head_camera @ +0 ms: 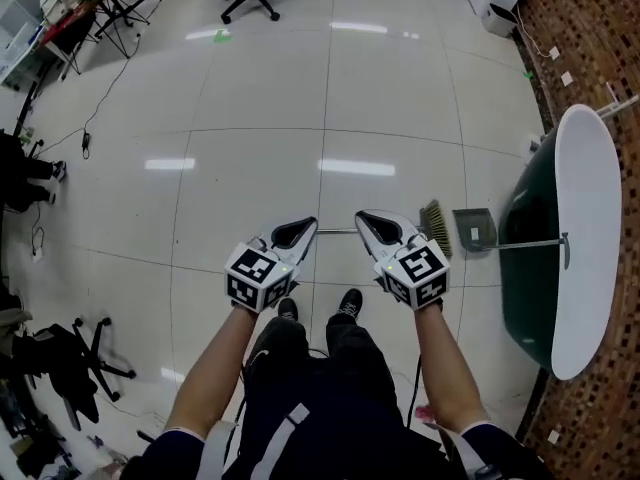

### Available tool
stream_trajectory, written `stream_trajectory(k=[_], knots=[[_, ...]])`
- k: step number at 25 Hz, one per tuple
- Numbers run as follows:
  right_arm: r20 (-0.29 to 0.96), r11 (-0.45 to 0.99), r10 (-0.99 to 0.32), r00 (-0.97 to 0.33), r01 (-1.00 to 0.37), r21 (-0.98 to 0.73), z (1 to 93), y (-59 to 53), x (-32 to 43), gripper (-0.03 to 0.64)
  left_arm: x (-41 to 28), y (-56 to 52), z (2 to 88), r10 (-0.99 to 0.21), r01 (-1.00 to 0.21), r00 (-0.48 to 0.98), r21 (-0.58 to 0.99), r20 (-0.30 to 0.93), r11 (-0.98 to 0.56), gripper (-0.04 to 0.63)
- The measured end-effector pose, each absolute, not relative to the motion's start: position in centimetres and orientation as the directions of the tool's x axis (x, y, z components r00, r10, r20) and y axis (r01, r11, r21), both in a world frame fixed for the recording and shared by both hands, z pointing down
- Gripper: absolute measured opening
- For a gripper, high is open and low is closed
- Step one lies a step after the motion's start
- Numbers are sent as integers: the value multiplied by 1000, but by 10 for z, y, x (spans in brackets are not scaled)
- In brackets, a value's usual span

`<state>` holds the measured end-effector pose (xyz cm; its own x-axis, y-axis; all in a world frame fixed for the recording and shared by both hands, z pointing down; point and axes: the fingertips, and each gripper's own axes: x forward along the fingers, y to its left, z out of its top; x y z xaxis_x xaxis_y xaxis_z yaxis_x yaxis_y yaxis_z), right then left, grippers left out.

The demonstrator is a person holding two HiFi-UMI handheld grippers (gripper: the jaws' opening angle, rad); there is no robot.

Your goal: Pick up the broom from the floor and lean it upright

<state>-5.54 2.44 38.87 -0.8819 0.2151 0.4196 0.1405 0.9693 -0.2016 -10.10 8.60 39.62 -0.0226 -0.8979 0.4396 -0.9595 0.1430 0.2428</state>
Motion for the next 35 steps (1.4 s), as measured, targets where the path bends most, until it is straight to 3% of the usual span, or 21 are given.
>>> stream_trajectory(k=[7,17,29,35], knots=[[534,915,404,-743,338,-222,486,54,-107,2,-147,111,486,-842,-921,-106,267,529,284,0],[649,828,519,-556,516,-220,676,106,-174,18,-210,153,673,-776,-909,-99,261,623,325,0],[723,710,575,-383,672,-210,914,164,-209,43,-243,199,876,-780,-850,-124,340,613,402,0],[775,654,576,-259,715,-247,1032,175,-204,100,-242,214,962,-773,-848,-105,349,626,398,0]])
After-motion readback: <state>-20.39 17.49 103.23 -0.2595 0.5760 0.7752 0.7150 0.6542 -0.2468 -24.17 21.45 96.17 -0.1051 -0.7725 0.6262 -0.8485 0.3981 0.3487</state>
